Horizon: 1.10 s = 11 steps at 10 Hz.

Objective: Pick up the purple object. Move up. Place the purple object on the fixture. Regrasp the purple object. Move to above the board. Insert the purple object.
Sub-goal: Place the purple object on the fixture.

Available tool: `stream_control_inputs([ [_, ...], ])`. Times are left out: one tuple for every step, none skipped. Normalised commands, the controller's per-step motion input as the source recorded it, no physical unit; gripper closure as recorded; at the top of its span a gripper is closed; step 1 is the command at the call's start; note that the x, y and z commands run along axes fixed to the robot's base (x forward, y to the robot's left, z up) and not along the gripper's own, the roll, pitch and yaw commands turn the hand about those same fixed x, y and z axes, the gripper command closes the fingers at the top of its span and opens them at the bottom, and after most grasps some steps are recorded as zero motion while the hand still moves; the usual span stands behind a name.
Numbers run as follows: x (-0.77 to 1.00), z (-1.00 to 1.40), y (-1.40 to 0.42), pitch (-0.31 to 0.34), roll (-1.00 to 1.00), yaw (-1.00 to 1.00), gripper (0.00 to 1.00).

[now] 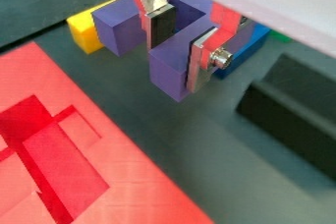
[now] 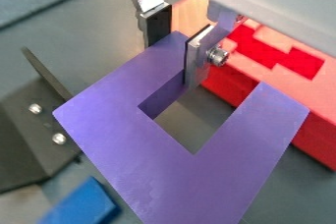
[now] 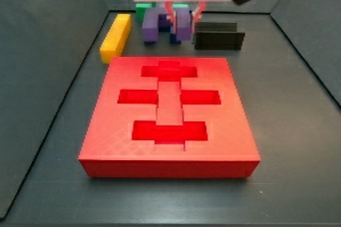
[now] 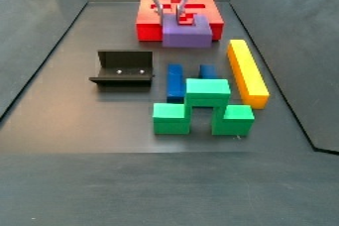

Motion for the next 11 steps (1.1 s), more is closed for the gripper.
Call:
stream_control_inputs([
  [0.29,0.77,0.13,0.086,0.0,-0.1,1.0],
  [0.3,0.85,0.1,0.126,0.0,-0.08,1.0],
  [0.49,0.99,0.2,0.023,0.0,-0.11,1.0],
  [0.62,0.44,0.43,0.0,0.0,-0.27,1.0],
  [0.35,-0.05,0.42,0.0,-0.21,0.0,1.0],
  [0.05,0.0,-0.06,0.0,0.0,0.0,1.0],
  [0.0,0.0,0.21,0.071,-0.12,-0.17,1.0],
  [0.47,0.4,0.22,0.0,-0.88,-0.3,1.0],
  [0.49,0.45,0.15,0.014,-1.0,-0.26,1.0],
  [0.52,0.51,0.17,0.0,-1.0,-0.21,1.0],
  [0.53,0.5,0.21,0.02,-1.0,-0.14,1.0],
])
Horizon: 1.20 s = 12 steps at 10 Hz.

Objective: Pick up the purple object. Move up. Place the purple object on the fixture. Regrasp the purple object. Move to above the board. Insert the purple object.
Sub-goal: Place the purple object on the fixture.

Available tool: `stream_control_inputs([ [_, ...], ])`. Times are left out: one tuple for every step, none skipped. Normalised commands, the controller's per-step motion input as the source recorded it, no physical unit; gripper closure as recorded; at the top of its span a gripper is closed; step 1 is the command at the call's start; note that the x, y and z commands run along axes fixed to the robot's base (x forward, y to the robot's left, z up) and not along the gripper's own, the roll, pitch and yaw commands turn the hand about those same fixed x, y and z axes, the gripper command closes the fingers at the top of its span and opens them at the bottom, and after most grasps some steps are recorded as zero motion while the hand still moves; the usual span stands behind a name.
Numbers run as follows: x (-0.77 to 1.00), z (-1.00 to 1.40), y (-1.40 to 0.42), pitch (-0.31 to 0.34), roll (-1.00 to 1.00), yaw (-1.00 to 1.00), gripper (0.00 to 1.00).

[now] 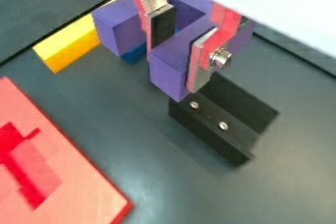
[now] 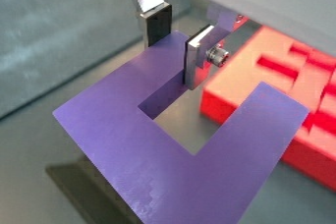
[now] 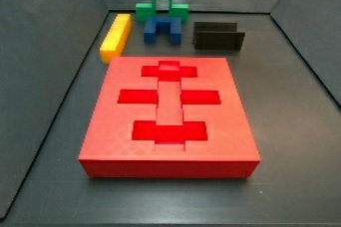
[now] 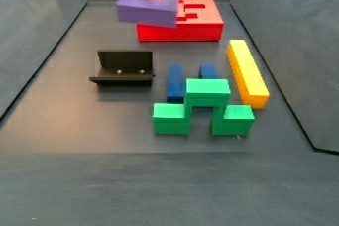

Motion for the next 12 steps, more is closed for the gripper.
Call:
stream_control_inputs([
  [0.53,0.46,0.22,0.094,-1.0,-0.07,1.0],
  [0.43,0.35,0.26,0.186,-1.0,0.0,1.0],
  [0.43,0.27,0.28,0.169,-1.0,0.0,1.0],
  [0.45,0.27,0.28,0.12,-1.0,0.0,1.0],
  [0.42,0.26,0.27,0.071,-1.0,0.0,1.0],
  [0.33,0.23,0.26,0.029,-1.0,0.02,1.0],
  [0.35,0.27,0.27,0.071,-1.0,0.0,1.0],
  [0.35,0.0,0.21,0.131,-0.93,0.0,1.0],
  [0.15,0.0,0.19,0.171,-1.0,0.01,1.0],
  [0.13,0.0,0.19,0.14,-1.0,0.0,1.0],
  [0.11,-0.03,0.13,0.194,-1.0,0.0,1.0],
  [0.1,-0.1,0.06,0.251,-0.96,0.0,1.0],
])
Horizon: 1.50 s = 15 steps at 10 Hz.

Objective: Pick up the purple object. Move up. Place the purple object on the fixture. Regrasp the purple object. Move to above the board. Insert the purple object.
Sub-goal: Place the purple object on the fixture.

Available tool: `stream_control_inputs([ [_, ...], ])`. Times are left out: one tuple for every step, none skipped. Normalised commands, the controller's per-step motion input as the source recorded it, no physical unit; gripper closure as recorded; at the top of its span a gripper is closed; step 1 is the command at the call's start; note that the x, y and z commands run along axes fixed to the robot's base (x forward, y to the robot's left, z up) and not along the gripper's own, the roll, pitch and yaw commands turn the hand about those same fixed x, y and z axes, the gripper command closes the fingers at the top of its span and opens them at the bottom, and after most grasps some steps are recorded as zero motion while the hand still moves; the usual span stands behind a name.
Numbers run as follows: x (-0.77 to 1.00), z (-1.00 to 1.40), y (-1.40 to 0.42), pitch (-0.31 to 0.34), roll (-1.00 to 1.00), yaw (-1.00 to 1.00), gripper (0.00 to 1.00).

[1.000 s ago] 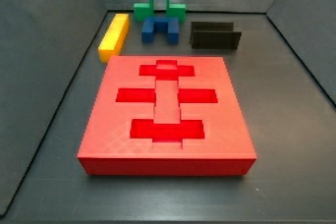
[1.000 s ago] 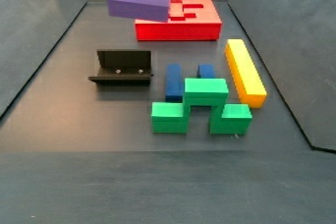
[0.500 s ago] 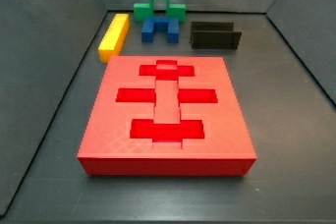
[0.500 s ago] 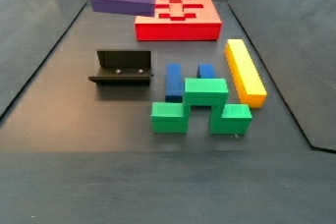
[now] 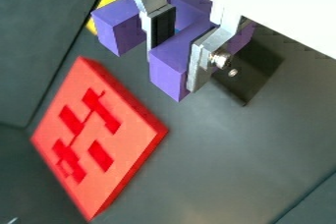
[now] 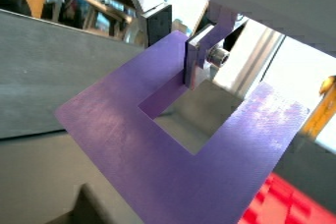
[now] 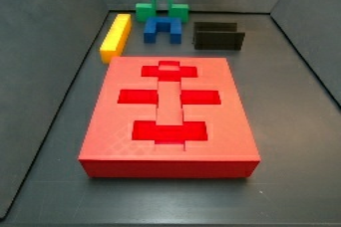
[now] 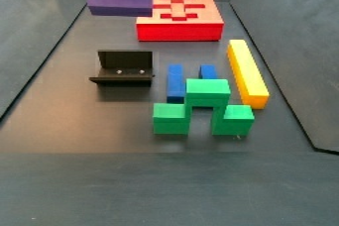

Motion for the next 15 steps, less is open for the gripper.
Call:
stream_control_inputs([
  [0.15,-0.33,0.0,0.169,-0.48,-0.14,1.0],
  [0.2,-0.5,-0.02,0.171,-0.17,-0.31,1.0],
  [0.32,-0.54,-0.03,0.434,0.1,-0.49,1.0],
  [0.26,-0.48,0.0,0.494,0.24,-0.53,1.0],
  [0.26,-0.43,0.02,0.437,0.23,-0.56,1.0],
  [0.33,-0.39,0.01,0.283,0.16,-0.55,1.0],
  [0.23,-0.32,0.1,0.0,0.0,-0.31,1.0],
  [0.1,-0.33,0.09,-0.06,-0.06,-0.15,1.0],
  [0.18,-0.37,0.12,-0.106,-0.09,-0.02,1.0],
  [0.36,-0.32,0.22,-0.16,-0.2,0.0,1.0],
  [0.26,-0.39,0.18,-0.137,-0.09,0.0,1.0],
  [0.08,-0.41,0.11,-0.069,0.0,0.0,1.0],
  [0.0,-0.41,0.03,-0.046,0.0,0.0,1.0],
  [0.0,-0.21,0.0,-0.054,-0.11,0.0,1.0],
  [0.0,-0.17,-0.01,-0.023,0.0,0.0,1.0],
])
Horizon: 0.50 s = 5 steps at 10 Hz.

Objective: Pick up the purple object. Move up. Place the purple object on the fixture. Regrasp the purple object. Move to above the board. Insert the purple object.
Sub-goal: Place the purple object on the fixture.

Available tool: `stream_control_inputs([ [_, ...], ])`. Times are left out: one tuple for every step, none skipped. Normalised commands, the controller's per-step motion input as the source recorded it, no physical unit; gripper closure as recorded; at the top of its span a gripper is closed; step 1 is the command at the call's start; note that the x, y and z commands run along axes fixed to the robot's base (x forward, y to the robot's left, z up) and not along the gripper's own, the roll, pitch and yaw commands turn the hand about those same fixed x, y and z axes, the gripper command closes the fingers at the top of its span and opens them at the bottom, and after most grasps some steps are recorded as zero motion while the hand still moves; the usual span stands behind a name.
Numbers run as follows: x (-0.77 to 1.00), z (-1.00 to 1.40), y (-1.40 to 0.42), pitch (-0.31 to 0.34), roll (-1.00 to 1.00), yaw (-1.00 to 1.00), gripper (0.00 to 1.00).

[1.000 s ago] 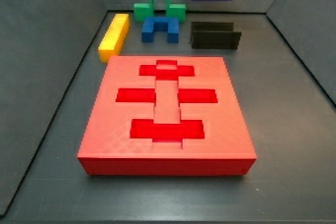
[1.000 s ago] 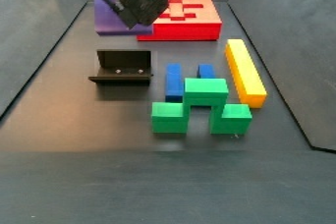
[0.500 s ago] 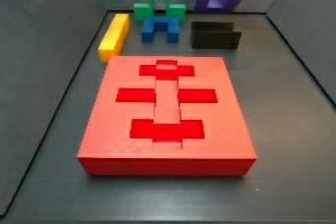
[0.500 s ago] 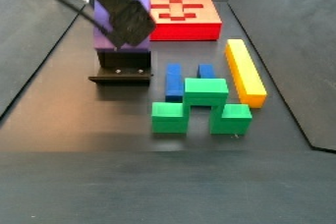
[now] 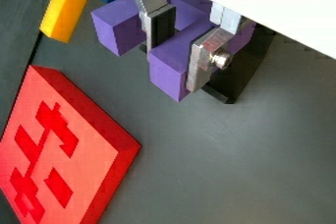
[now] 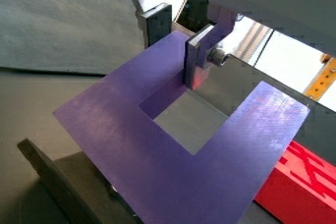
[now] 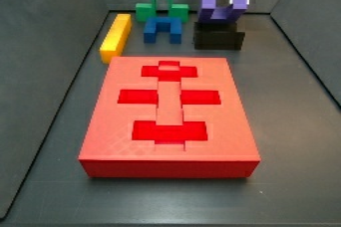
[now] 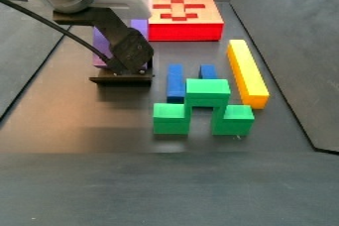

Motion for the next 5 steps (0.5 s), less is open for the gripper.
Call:
stream_control_inputs([
  [0.0,-0.15,-0.03,-0.006,0.0,0.0,1.0],
  [0.13,-0.21,-0.01,0.0,0.0,0.03,1.0],
  [0.36,-0.22,0.0,0.0,0.08,0.12,1.0],
  [0.46,-0.21,0.0,0.069,0.11,0.29,1.0],
  [0.38,-0.18,0.0,0.054,0.06,0.29,1.0],
])
